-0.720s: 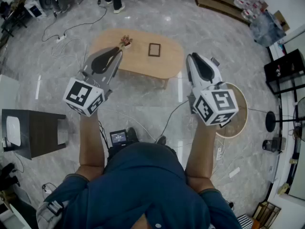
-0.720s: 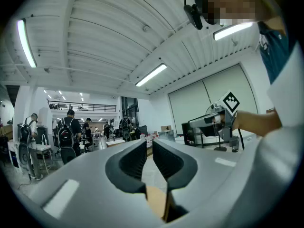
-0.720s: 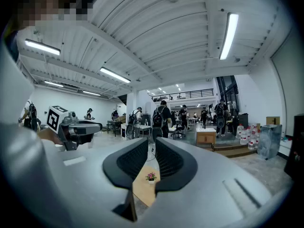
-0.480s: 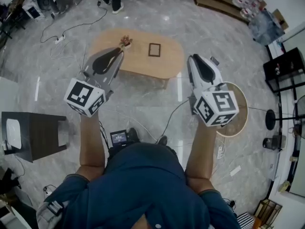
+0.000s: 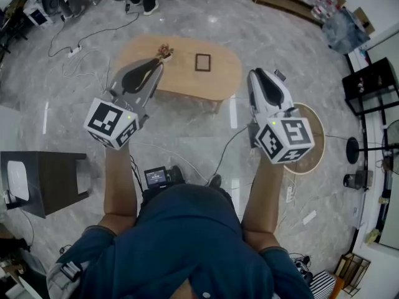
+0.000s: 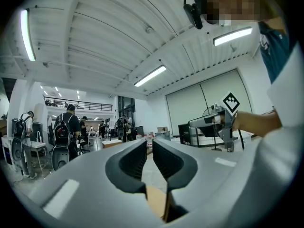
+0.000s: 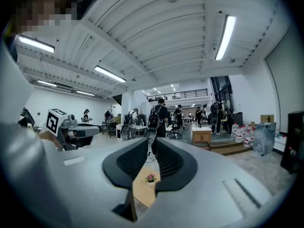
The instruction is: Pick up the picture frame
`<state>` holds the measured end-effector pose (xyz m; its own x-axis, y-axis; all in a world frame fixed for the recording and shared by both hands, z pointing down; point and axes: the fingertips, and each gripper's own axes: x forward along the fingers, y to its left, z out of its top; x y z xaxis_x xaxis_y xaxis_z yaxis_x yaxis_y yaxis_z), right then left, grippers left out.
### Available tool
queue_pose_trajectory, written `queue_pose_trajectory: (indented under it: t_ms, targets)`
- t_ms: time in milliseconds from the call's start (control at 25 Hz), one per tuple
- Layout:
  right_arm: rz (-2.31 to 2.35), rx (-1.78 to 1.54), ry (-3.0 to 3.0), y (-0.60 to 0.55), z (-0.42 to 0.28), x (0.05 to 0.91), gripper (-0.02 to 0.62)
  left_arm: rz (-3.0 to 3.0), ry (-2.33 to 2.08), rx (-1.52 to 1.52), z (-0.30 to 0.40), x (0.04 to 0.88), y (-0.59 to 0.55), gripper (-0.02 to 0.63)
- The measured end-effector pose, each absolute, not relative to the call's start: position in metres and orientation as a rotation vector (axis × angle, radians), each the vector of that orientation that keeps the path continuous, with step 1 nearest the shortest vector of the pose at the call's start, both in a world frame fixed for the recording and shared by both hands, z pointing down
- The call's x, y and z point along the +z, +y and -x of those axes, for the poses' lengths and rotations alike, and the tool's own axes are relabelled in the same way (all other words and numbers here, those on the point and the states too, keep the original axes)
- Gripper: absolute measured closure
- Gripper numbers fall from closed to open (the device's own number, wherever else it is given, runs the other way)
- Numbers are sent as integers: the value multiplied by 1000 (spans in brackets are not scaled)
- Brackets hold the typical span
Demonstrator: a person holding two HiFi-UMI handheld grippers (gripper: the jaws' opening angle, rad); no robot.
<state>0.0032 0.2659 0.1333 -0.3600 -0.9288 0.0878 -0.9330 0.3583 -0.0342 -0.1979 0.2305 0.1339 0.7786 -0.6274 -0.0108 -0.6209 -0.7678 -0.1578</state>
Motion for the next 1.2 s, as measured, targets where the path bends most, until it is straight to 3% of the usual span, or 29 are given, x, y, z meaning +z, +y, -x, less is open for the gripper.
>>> queue_pose_trajectory:
  t_ms: [800, 1200]
  targets:
    - [-1746, 217, -2627, 216, -15, 144, 557, 2811, 1072, -96, 198, 146, 190, 569]
    - [-1558, 233, -2747, 143, -80, 143, 557, 2757, 1276, -117, 133, 156, 162, 569]
